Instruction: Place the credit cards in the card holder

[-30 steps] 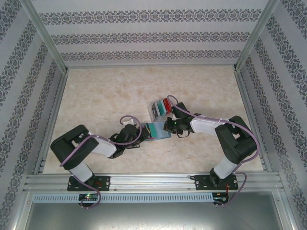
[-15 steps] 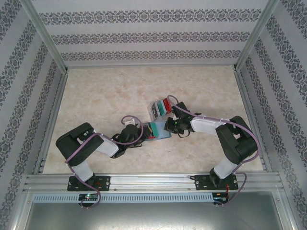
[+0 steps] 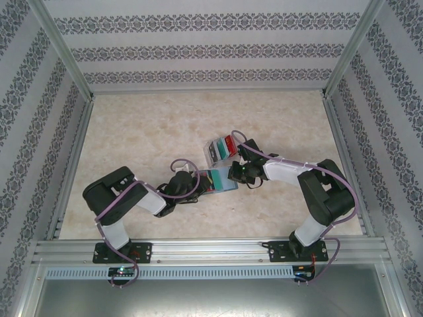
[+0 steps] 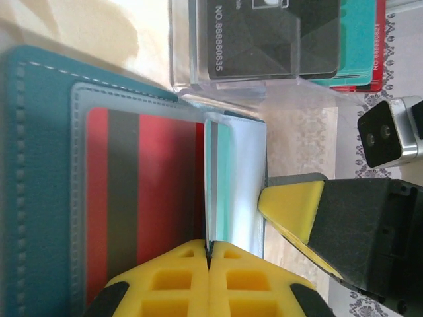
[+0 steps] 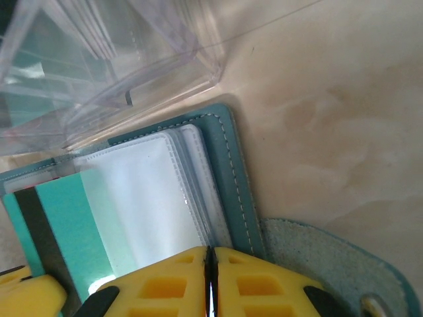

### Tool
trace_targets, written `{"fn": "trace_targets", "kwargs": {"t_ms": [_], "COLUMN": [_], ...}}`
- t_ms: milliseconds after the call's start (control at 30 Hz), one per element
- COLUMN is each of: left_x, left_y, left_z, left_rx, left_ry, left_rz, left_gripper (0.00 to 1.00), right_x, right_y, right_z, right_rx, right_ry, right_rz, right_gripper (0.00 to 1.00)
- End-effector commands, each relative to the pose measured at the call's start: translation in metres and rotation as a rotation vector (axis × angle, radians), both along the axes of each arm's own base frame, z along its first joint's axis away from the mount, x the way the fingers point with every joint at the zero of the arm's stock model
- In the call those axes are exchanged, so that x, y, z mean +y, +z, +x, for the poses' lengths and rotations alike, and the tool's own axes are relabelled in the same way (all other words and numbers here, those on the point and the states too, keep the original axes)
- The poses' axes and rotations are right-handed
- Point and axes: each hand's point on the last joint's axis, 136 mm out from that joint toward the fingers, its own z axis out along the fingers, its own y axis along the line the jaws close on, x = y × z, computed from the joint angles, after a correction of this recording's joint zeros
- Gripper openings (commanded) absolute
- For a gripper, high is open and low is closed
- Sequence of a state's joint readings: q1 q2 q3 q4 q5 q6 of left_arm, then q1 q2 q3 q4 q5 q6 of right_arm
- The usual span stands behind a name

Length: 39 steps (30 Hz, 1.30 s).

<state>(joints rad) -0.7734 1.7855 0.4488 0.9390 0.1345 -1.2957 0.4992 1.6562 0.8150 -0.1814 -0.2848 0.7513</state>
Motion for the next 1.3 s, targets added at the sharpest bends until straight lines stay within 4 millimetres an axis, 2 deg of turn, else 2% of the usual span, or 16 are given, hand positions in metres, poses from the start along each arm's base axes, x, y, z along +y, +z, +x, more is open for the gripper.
{"fn": "trace_targets", "kwargs": {"t_ms": [0, 133, 200, 300, 467, 533, 633, 767, 867, 1067, 1267], "left_x": [-0.01, -0.008, -0.016, -0.025, -0.034, -0.035, -0.029, -0.019, -0.013, -0.016, -0.031], "left_y": [-0.013, -0.014, -0.013, -0.012, -0.015, -0.018, -0.022, -0.02, -0.018, -0.015, -0.014], "left_z": [-0.011, -0.008, -0.007, -0.004, -0.001, -0.002, -0.004, -0.005, -0.005, -0.004, -0.003], "left_rx": [0.048, 0.033, 0.033, 0.043, 0.06, 0.078, 0.108, 0.118, 0.124, 0.128, 0.156], "left_ry": [-0.032, -0.013, -0.046, -0.076, -0.101, -0.108, -0.09, -0.068, -0.062, -0.088, -0.167], "left_rz": [-0.019, -0.014, -0.007, 0.003, 0.018, 0.026, 0.056, 0.116, 0.171, 0.201, 0.249], "left_gripper": [0.0, 0.02, 0.02, 0.09, 0.12, 0.19, 0.29, 0.33, 0.32, 0.28, 0.33], "right_x": [-0.019, -0.02, -0.02, -0.02, -0.021, -0.021, -0.017, -0.02, -0.027, -0.029, -0.018], "right_y": [-0.024, -0.024, -0.025, -0.026, -0.023, -0.02, -0.009, 0.008, 0.014, -0.004, -0.017], "right_z": [-0.018, -0.019, -0.021, -0.022, -0.021, -0.02, -0.016, -0.01, -0.006, -0.012, -0.019], "right_rx": [0.092, 0.092, 0.095, 0.103, 0.092, 0.083, 0.063, 0.025, 0.007, 0.069, 0.111], "right_ry": [-0.004, -0.01, -0.014, -0.006, -0.018, -0.024, -0.021, -0.028, -0.041, -0.021, 0.008], "right_rz": [-0.091, -0.084, -0.082, -0.081, -0.084, -0.076, -0.055, -0.048, -0.052, -0.054, -0.03], "right_gripper": [0.11, 0.11, 0.12, 0.12, 0.12, 0.12, 0.14, 0.16, 0.17, 0.15, 0.09]}}
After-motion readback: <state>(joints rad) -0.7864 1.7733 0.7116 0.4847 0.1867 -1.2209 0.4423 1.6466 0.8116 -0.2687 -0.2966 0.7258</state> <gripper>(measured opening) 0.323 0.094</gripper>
